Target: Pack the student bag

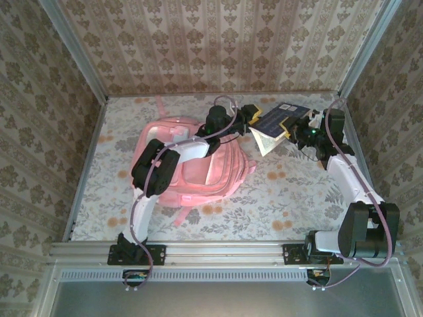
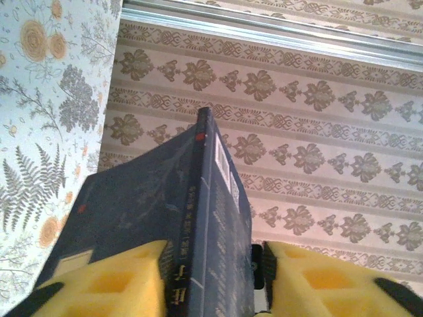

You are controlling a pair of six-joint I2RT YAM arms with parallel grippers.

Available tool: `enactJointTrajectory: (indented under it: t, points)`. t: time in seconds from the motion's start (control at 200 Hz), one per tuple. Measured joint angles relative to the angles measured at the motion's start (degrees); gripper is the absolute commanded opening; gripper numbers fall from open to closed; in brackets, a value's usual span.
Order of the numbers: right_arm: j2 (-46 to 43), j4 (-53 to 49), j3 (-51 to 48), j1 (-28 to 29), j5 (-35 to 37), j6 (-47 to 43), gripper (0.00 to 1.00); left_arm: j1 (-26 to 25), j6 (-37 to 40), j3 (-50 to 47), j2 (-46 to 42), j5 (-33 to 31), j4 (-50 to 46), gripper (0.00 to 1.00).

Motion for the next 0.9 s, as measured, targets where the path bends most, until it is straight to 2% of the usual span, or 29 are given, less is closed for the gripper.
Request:
enactJointTrajectory:
  t: [0.085,0.195,0.275,0.47,0.585,0.79,0.9]
  points:
    - [0.02,-0.28,0.0,0.35,0.17,-0.07,0.29,-0.26,-0.63,-0.28,0.0,0.66,0.85,0.24]
    - [0.0,-0.94,0.02,0.63,0.17,-0.83,0.53,-0.61,-0.87,-0.48,0.0,0.87,2.16,0.14]
    - [0.0,-2.01,0.15,1.05,0.22,-1.27,0.66,-0.72,-0.9,-0.83,0.0,1.09,3.19,0.08]
    - [-0.94,-7.37,2.05,1.49,1.18,-3.8,0.83,-0.72,-0.9,-1.81,0.0,1.55,3.67,0.0]
    - [-4.13,-13.38,4.13,1.51,4.94,-7.15,0.87,-0.26,-0.87,-2.16,-0.07,1.99,3.72,0.0]
    - [-10.16,-24.81,7.52,1.44,16.55,-14.84,0.87,2.51,1.77,-4.02,-2.21,3.72,2.34,0.0]
    - [-10.84,-26.93,7.43,1.44,18.51,-16.81,0.89,4.2,4.33,-4.22,-4.55,4.35,0.17,0.0]
